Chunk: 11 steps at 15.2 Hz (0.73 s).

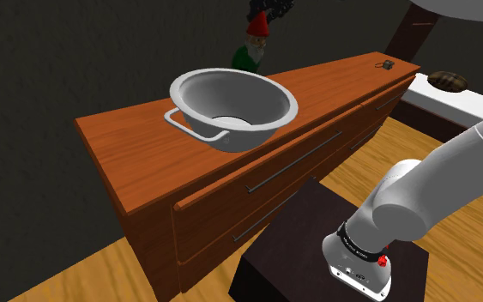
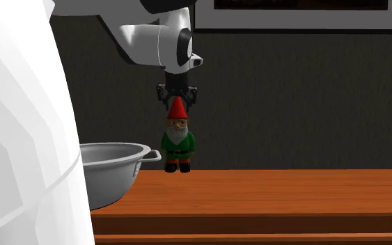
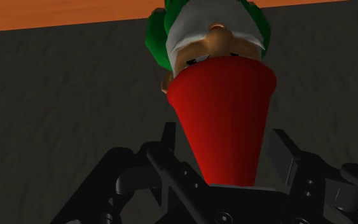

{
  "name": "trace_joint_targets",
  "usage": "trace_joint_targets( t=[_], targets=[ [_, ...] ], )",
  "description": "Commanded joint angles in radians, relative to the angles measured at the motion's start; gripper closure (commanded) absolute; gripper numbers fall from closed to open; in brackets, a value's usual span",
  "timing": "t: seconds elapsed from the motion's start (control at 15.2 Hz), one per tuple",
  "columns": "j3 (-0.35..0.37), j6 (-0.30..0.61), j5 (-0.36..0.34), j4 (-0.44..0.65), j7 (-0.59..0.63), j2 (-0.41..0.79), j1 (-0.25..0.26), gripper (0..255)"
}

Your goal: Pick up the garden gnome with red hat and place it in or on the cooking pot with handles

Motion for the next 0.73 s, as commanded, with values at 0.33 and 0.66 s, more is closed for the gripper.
trace_joint_targets(
  t=[0.33, 0.66],
  targets=[
    [-0.001, -0.097, 0.001, 0.123, 0.005, 0.024, 0.001, 255],
    [-0.003, -0.167, 0.003, 0.216, 0.008, 0.047, 0.001, 255]
  ],
)
